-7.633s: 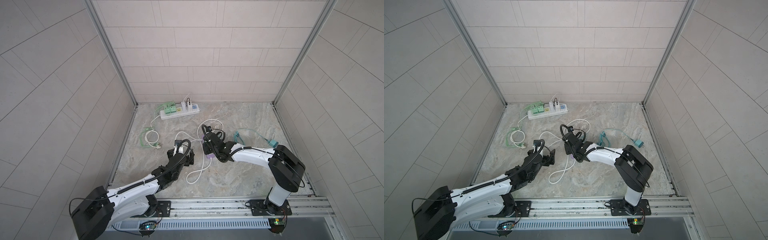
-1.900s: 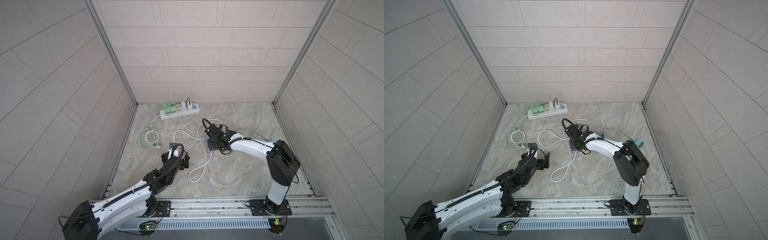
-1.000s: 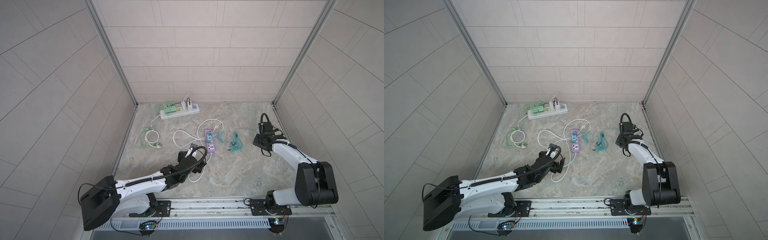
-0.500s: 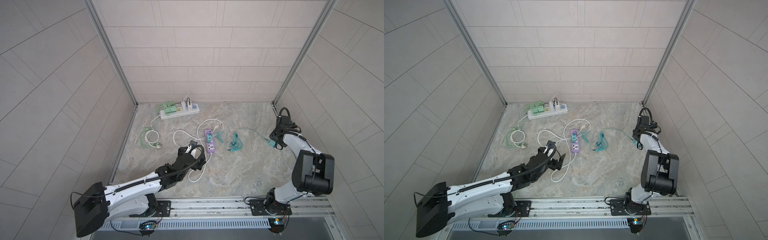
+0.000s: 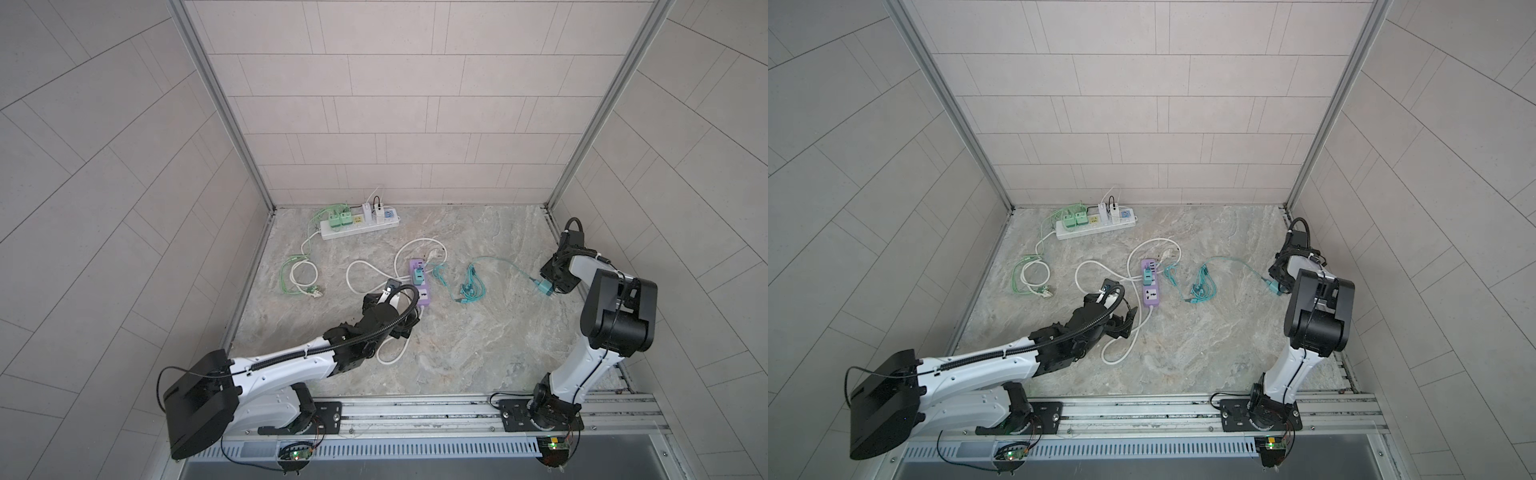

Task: Insert the plug

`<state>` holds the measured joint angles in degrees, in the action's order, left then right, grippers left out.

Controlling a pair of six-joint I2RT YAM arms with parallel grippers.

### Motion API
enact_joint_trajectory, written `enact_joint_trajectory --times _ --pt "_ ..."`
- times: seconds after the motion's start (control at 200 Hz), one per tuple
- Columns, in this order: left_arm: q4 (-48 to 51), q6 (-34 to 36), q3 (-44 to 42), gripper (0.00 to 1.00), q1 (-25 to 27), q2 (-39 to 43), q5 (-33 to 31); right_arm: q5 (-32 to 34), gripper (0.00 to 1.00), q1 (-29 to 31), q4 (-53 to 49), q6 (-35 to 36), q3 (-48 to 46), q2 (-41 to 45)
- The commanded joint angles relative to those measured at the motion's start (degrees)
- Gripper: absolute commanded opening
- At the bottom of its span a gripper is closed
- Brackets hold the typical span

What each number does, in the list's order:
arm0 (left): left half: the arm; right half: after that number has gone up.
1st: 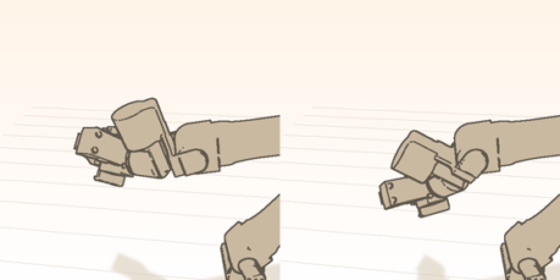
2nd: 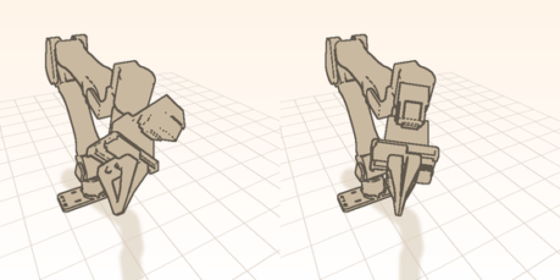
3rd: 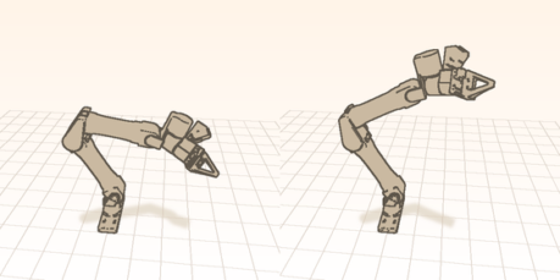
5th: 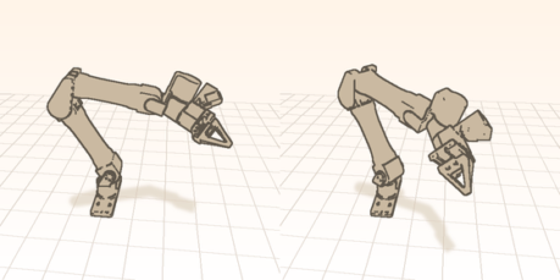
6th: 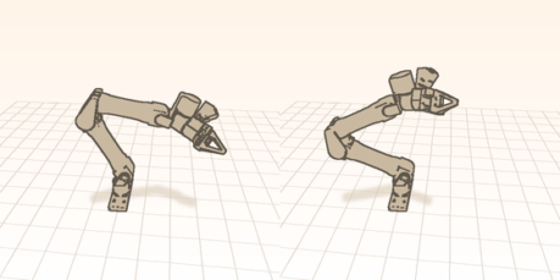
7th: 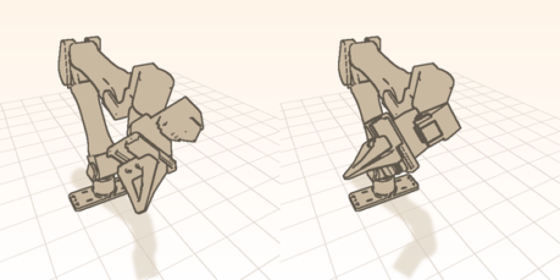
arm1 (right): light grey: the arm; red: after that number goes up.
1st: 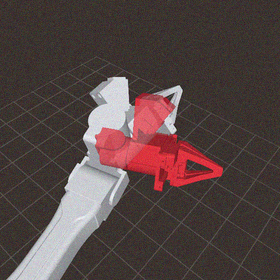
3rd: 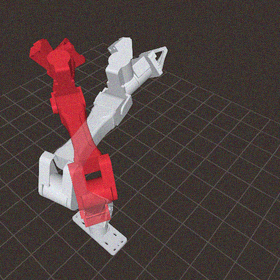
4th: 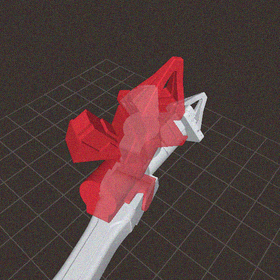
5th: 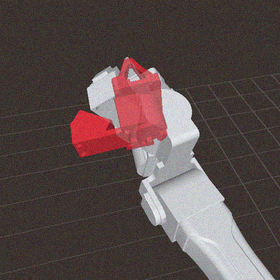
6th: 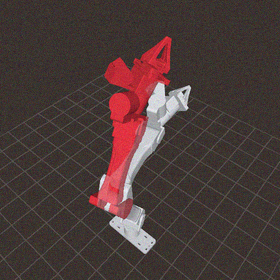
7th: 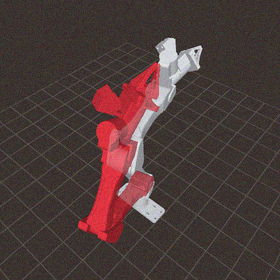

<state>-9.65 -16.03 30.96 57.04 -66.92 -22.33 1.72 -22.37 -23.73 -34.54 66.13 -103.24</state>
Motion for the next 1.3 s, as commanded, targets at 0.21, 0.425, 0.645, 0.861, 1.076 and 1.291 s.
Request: enact_joint_trajectory --times 0.21,0.425,0.645,0.861,1.076,1.291 --pt "1.77 -0.57 2.03 1.0 0.09 1.24 -2.03 -9.78 0.47 -1.03 -0.67 0.13 -1.85 -1.21" --pt "1.48 -2.21 2.93 1.0 0.18 -1.01 -0.85 -18.17 0.47 -0.86 2.31 0.55 -10.28 2.5" --pt "-0.83 -3.24 3.77 1.0 0.18 -1.77 1.72 -22.36 0.47 4.07 4.5 -0.76 -19.67 10.33" --pt "-2.63 -3.05 3.33 1.0 0.27 -2.06 3.11 -20.8 0.47 16.21 4.58 -7.1 -27.34 21.48" --pt "-5.87 -4.31 0.34 1.0 0.79 -1.5 5.09 -23.25 0.48 24.43 5.93 -12.65 -33.78 31.82" --pt "-7.31 -4.97 0.08 1.0 3.76 -4.19 6.12 -19.65 0.49 24.83 0.78 -10.01 -33.27 38.79"
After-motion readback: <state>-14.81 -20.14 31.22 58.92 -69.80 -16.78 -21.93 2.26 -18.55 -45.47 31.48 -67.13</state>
